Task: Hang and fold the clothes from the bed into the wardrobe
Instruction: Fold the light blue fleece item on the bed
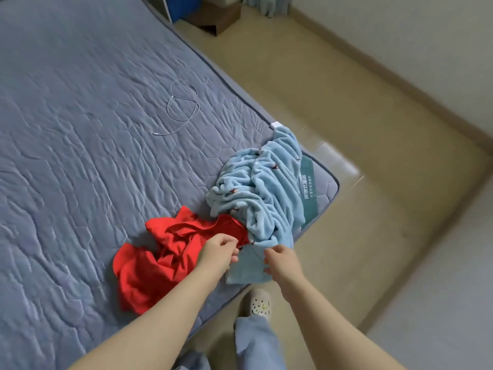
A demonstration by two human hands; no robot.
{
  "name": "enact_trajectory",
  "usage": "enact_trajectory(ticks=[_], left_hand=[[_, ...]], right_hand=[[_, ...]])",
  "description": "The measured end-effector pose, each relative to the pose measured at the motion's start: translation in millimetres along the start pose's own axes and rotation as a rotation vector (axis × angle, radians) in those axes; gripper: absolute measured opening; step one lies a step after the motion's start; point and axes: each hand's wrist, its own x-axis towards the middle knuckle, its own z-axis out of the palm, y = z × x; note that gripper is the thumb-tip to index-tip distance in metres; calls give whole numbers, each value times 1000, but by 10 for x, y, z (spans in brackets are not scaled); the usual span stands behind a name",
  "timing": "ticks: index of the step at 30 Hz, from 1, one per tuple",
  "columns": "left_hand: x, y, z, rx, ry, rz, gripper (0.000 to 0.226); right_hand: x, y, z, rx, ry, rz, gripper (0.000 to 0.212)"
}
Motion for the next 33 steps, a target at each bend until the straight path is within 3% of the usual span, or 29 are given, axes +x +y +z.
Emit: enact_trajectory(ticks=[5,10,14,16,18,22,26,29,31,33], left_hand=[[536,-117,529,112,-1,0,30],[1320,-213,863,189,73,72,21],[1719,-246,1152,463,-71,156,85],[1893,-259,1256,500,-88,147,95],[1999,-272,1263,518,-91,73,87],[2042,-194,1094,489,-18,48,39],[1760,26,767,212,-49,44,14],[1420,320,522,-145,-159,46,19],[1187,553,352,-366,-247,68,20],[993,797,172,-521,-293,82,19]], right_hand=[[728,95,-174,-107,13,60,11],[1426,241,-156,-118,54,69,22],[1775,338,-74,-18,70,96,15],[1931,397,-17,-10,65,119,14],[2011,449,11,-9,60,140,16],[1987,468,-21,13,64,161,19],[1793,349,-65,-7,84,39,59],[1620,95,-13,-136,54,-63,80],[1452,-143,54,-143,20,-104,75],[1318,-418,146,-89,-27,-204,49]])
